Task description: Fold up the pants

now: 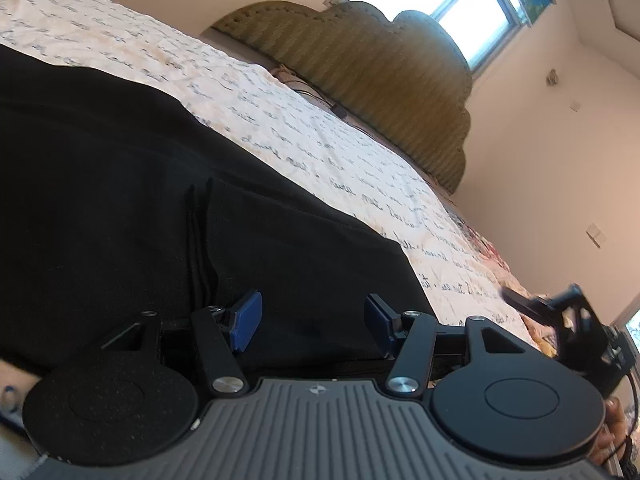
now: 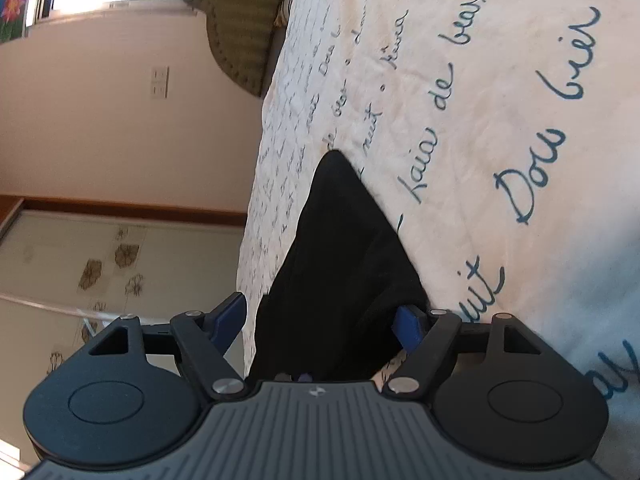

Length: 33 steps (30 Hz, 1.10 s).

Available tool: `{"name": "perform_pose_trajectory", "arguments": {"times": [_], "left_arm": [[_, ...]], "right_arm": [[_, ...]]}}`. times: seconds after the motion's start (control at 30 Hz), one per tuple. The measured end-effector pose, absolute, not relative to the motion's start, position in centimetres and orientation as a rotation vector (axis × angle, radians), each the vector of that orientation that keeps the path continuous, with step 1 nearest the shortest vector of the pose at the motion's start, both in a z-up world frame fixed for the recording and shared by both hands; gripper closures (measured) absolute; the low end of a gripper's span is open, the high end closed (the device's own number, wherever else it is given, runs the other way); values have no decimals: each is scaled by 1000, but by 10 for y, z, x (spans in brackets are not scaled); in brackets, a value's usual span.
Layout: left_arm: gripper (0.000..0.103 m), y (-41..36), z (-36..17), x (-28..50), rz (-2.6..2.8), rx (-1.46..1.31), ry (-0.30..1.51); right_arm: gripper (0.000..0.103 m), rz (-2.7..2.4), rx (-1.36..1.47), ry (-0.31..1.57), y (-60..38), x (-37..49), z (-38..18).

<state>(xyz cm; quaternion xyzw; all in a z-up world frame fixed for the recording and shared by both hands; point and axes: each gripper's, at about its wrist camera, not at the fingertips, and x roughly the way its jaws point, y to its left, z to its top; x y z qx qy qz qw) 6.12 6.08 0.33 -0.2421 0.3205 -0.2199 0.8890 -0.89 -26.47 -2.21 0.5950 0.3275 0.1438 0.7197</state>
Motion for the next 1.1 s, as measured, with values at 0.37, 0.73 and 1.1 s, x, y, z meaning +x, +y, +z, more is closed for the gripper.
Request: {"name": "perform_pose_trajectory", "arguments": {"times": [0.37,0.73,1.1], "left_arm": [[12,216,39,-21,219,-531,344],[7,296,13,-47,686,-611,355],[1,304,9,-35,603,-490,436]], "right_arm": [[14,404,439,731,-160,-3,49],[15,774,-517,559,96,21,27],[8,868,-537,526,189,51,21]]}}
